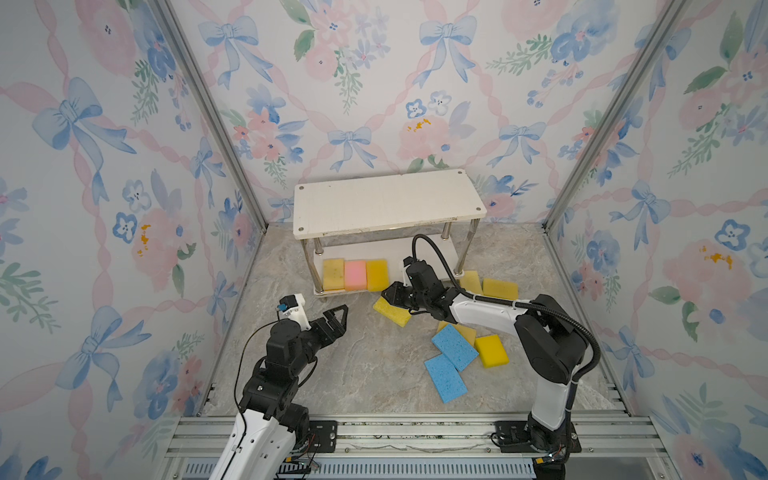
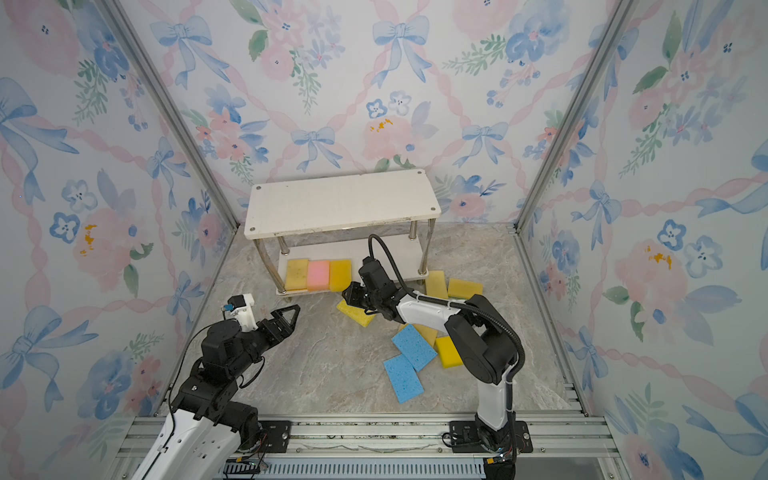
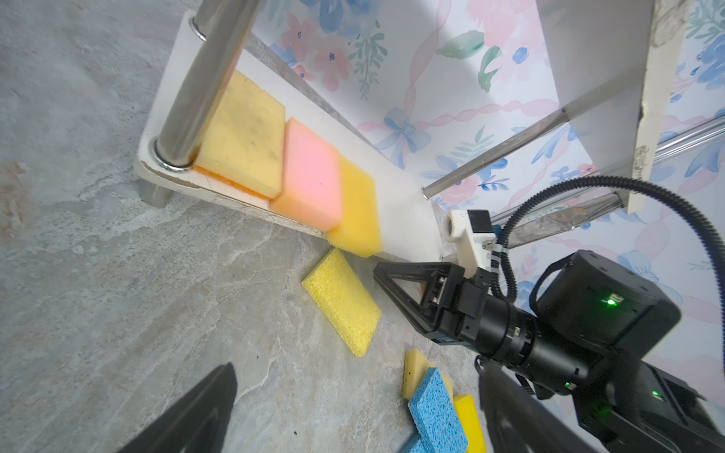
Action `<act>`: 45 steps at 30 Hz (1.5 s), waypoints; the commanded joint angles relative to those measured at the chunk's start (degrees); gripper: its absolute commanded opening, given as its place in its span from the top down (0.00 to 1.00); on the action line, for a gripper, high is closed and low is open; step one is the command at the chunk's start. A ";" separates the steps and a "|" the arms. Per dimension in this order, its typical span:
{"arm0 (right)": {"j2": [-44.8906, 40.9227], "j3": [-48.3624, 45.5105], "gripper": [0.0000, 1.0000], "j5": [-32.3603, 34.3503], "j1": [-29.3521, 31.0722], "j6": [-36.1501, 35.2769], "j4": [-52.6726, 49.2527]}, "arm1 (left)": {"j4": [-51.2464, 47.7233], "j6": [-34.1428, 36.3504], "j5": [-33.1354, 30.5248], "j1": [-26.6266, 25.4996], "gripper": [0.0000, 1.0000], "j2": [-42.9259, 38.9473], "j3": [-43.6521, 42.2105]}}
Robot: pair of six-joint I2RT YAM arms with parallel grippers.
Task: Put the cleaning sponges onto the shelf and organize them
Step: 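Open the right gripper and push the yellow sponge against the pink one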
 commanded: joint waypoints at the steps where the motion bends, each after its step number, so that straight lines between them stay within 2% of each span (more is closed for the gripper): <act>1: 2.71 1.34 0.83 -1.33 0.55 2.04 2.82 | -0.02 0.36 1.12 0.60 0.02 -0.38 0.58; 9: 6.37 5.47 0.89 -0.40 -0.36 1.31 0.73 | -0.02 1.15 0.54 0.60 0.02 0.91 1.03; 27: 9.53 9.19 0.89 -1.18 -1.91 1.50 0.84 | -0.02 2.12 0.10 0.69 0.02 2.57 1.36; 31: 6.95 6.72 0.80 -0.87 -1.57 0.36 -0.06 | 0.03 2.21 0.36 0.75 0.02 2.58 1.39; 36: -0.03 0.93 0.66 1.44 -1.04 -4.81 -5.85 | 0.09 1.26 1.76 0.69 0.02 2.15 0.29; 39: -4.16 -3.23 0.55 1.62 -1.66 -7.74 -8.80 | 1.88 -1.34 4.67 0.69 0.02 2.14 -2.88; 45: -6.22 -2.82 0.44 0.82 -3.50 -16.86 -16.73 | 12.17 -10.94 10.74 0.04 0.02 3.03 -11.56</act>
